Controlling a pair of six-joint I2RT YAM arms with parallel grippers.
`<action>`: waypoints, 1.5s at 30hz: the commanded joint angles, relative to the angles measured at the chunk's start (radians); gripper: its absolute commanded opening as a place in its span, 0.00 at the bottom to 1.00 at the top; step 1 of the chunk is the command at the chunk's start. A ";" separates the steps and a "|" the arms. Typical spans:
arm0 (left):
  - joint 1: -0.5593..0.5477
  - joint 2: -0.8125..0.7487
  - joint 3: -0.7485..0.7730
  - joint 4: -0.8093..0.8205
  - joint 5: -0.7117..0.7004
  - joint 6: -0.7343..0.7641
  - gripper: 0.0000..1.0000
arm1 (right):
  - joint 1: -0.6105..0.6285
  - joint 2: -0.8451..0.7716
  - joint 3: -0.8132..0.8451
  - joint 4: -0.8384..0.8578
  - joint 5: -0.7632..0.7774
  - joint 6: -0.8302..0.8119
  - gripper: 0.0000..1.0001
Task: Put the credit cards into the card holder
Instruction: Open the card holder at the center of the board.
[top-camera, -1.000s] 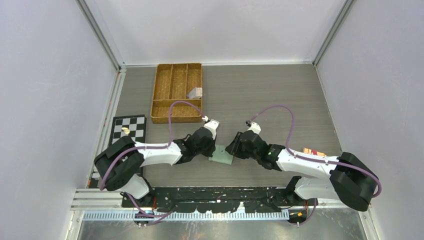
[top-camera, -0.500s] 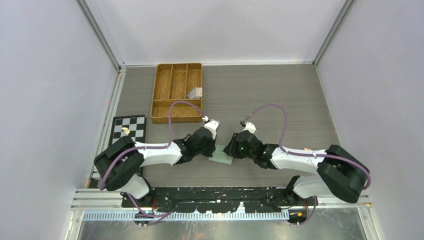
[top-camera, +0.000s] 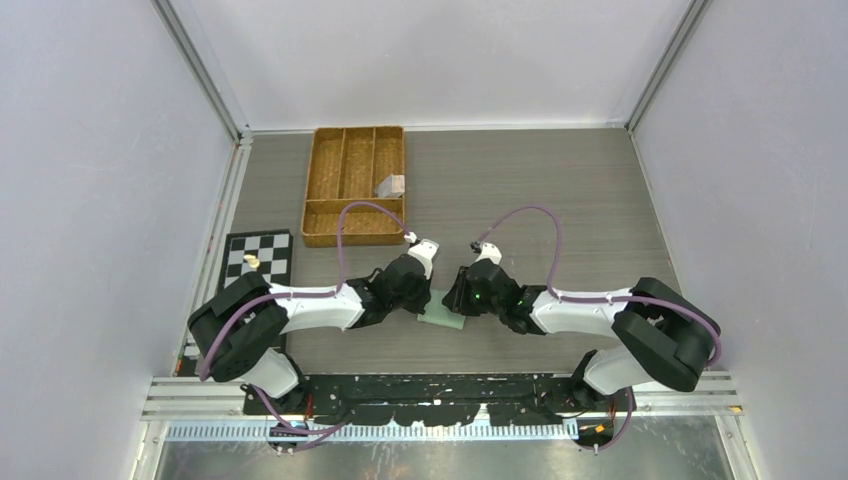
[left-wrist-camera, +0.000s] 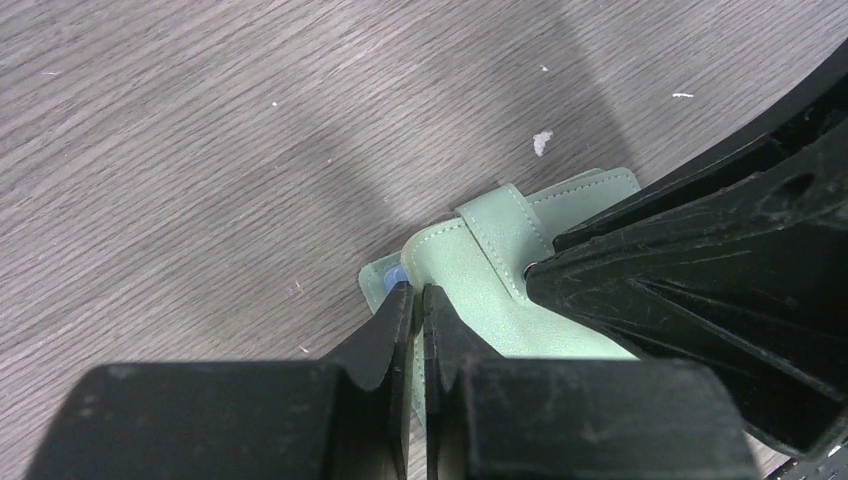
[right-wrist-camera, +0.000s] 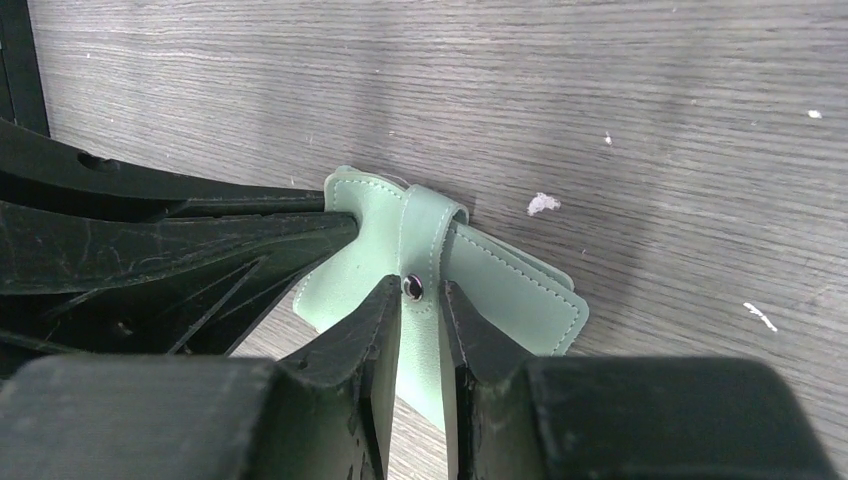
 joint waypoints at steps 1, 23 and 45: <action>-0.009 0.037 -0.024 -0.129 0.053 0.003 0.00 | 0.007 0.035 0.031 0.073 -0.039 -0.006 0.24; -0.009 0.079 -0.011 -0.106 0.081 0.004 0.00 | 0.007 0.081 0.009 0.298 -0.119 0.136 0.01; -0.075 0.093 -0.060 -0.023 0.032 0.057 0.00 | 0.006 0.108 -0.034 0.452 0.068 0.451 0.00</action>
